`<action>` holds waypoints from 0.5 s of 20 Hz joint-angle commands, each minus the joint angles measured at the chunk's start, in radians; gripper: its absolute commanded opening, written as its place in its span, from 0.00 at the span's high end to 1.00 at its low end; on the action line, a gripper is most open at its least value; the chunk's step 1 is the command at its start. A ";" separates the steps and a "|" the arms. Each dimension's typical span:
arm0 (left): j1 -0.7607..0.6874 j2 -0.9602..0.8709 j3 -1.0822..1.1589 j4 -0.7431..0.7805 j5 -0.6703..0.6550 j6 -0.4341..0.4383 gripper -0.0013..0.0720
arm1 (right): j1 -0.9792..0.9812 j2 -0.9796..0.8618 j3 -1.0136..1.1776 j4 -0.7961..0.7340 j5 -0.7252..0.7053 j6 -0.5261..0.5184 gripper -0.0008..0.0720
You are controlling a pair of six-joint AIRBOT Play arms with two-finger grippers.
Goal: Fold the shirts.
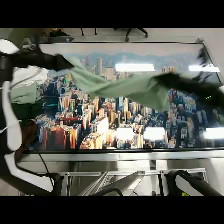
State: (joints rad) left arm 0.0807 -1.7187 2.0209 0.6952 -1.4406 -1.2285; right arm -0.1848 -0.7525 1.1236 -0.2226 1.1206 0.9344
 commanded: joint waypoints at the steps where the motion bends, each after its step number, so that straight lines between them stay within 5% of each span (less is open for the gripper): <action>1: 0.084 0.296 -0.004 -0.093 0.073 -0.111 0.97 | -0.201 0.014 0.466 0.018 0.172 0.047 0.97; 5: 0.165 0.631 -0.004 -0.090 0.104 -0.135 0.96 | -0.255 0.025 0.755 0.030 0.224 0.076 0.97; 10: 0.273 0.892 -0.014 -0.085 0.142 -0.135 0.96 | -0.255 0.069 0.811 0.052 0.244 0.075 0.97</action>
State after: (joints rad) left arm 0.2909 -0.9668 2.0148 0.6102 -1.3254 -1.3540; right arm -0.4297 -0.7010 1.8790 -0.1791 1.3354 1.0019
